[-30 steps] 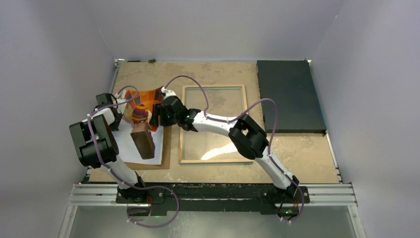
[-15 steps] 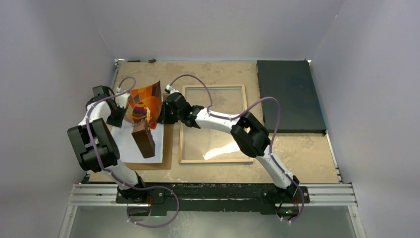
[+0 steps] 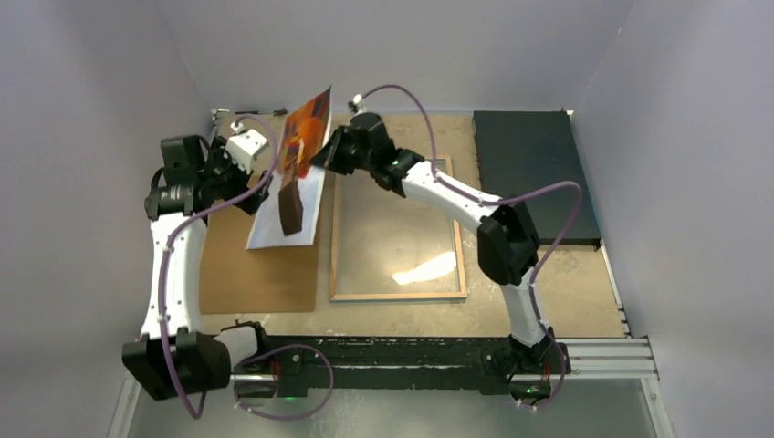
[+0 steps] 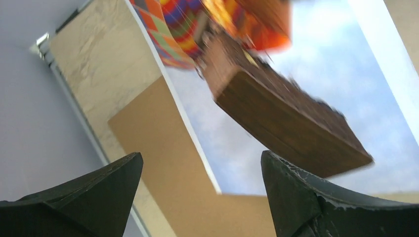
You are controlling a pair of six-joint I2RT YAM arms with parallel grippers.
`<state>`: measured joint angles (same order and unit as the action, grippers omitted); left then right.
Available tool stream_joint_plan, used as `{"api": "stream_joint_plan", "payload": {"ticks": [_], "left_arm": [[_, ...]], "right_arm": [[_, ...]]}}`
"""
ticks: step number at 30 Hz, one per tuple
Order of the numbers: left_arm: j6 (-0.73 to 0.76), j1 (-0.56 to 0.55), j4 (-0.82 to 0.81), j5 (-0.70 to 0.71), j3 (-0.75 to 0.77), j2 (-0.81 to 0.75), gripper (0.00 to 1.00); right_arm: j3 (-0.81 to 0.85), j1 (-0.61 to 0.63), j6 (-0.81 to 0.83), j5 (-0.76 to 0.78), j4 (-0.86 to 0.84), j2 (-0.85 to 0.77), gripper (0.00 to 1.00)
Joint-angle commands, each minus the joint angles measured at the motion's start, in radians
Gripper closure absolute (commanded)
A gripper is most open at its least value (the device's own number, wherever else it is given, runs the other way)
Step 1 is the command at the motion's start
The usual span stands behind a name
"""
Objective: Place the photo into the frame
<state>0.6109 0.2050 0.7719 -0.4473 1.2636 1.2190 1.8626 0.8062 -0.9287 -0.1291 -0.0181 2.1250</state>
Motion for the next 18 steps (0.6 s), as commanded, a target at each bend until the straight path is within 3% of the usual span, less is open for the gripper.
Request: {"api": "stream_joint_plan", "payload": {"ticks": [1,6,12,18], "left_arm": [[0.109,-0.044,-0.038,-0.199,-0.102,-0.139,0.1],[0.278,-0.089,-0.014,-0.237,-0.148,-0.231,0.1],[0.431,-0.092,0.023,-0.289,-0.148,-0.249,0.08],[0.406,-0.098,-0.044,-0.39,-0.214,-0.35,0.07]], "right_arm": [[0.056,-0.073,-0.08,-0.029,0.017,-0.126,1.0],[-0.026,-0.168,-0.198,-0.1,-0.045,-0.224,1.0],[-0.063,-0.188,-0.251,-0.135,-0.063,-0.292,1.0],[-0.127,-0.187,-0.311,-0.14,-0.109,-0.341,1.0]]}}
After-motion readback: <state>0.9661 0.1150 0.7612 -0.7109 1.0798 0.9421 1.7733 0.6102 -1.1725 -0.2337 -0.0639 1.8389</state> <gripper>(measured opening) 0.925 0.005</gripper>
